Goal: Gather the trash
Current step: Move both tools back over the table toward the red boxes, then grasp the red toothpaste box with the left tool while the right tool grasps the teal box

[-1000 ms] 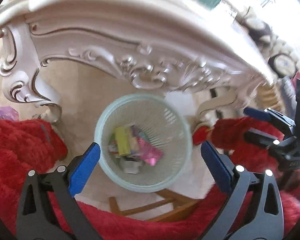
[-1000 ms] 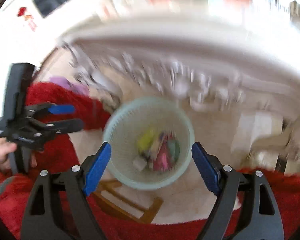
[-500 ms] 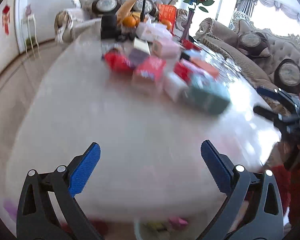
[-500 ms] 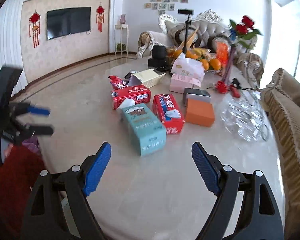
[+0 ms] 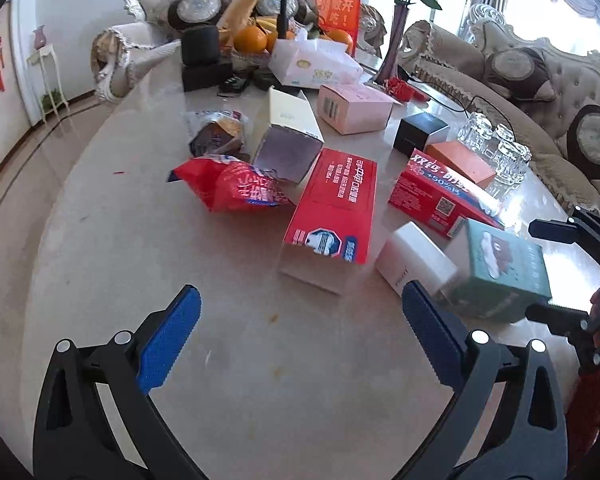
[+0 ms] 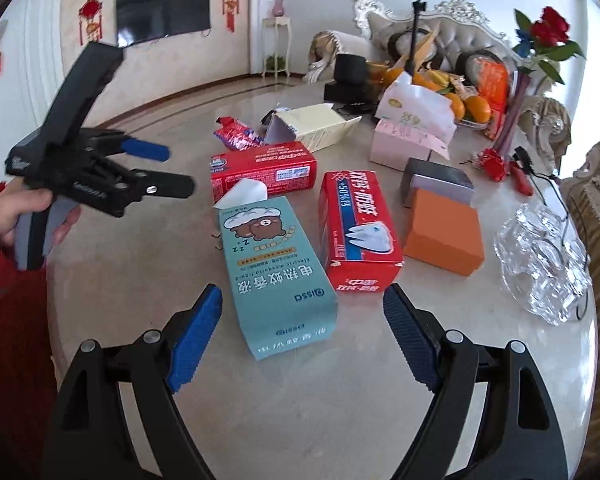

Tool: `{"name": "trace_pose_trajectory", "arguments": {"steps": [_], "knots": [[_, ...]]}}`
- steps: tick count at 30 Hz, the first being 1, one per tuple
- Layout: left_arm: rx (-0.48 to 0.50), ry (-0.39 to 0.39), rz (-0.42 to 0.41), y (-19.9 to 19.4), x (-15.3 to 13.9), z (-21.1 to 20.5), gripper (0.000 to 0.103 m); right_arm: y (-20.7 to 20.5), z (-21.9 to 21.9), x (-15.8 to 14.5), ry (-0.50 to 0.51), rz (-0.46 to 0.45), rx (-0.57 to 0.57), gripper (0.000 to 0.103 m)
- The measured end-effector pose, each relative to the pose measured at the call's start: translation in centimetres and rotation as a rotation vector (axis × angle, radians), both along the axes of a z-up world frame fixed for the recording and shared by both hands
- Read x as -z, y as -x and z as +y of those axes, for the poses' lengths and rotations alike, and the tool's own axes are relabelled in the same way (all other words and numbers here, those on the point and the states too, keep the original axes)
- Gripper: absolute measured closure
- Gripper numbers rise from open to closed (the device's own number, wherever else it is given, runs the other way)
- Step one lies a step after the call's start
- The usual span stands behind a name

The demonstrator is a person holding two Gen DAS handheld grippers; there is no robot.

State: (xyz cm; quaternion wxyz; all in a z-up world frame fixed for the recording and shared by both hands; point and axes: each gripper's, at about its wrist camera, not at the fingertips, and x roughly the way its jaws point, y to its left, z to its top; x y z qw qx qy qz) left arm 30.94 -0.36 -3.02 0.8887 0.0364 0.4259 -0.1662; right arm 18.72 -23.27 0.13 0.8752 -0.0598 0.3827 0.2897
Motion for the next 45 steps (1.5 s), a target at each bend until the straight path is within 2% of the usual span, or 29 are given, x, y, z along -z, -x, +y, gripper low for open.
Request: {"name": "trace_pose_trajectory", "arguments": {"steps": [8,16,26,30,32,34,37,38,39,40,41,42,45], "knots": [[0.056,-0.003,0.032,-2.9,0.9,-1.8,0.005,-0.4,0.9,0.5,0.015,0.026,-0.034,0.025],[0.044,-0.018,0.073,-5.7,0.8,-2.8,0.005,-1.2,1.3,0.9,0.030,0.051,-0.032,0.025],[0.066,-0.002,0.185,-8.6,2.0,-4.6,0.005,-1.1,1.0,1.2,0.092,0.049,-0.022,0.025],[0.052,0.043,0.212,-9.6,1.6,-4.2,0.005,-1.5,0.8,1.2,0.093,0.054,-0.012,0.025],[0.052,0.019,0.213,-9.8,1.5,-4.4,0.006,-1.7,0.9,1.4,0.096,0.061,-0.013,0.026],[0.061,-0.037,0.216,-9.8,1.6,-4.9,0.007,-1.9,1.2,1.5,0.101,0.066,-0.017,0.027],[0.075,-0.086,0.223,-9.7,2.0,-5.5,0.017,-2.2,1.4,1.8,0.098,0.085,-0.023,0.036],[0.070,-0.116,0.207,-9.6,2.0,-5.8,0.027,-2.2,1.4,1.9,0.092,0.096,-0.025,0.039],[0.065,-0.140,0.193,-9.5,2.0,-5.8,0.033,-2.2,1.5,2.0,0.088,0.105,-0.028,0.047],[0.066,-0.148,0.178,-9.4,1.8,-5.9,0.051,-2.2,1.6,2.2,0.083,0.120,-0.034,0.052],[0.061,-0.143,0.178,-9.5,1.7,-5.8,0.055,-2.1,1.6,2.2,0.083,0.116,-0.032,0.052],[0.060,-0.132,0.185,-9.5,1.7,-5.7,0.055,-1.8,1.6,2.2,0.086,0.110,-0.026,0.056],[0.085,-0.142,0.176,-8.7,1.6,-6.0,0.055,-1.4,1.2,1.9,0.066,0.100,0.007,0.057]]}}
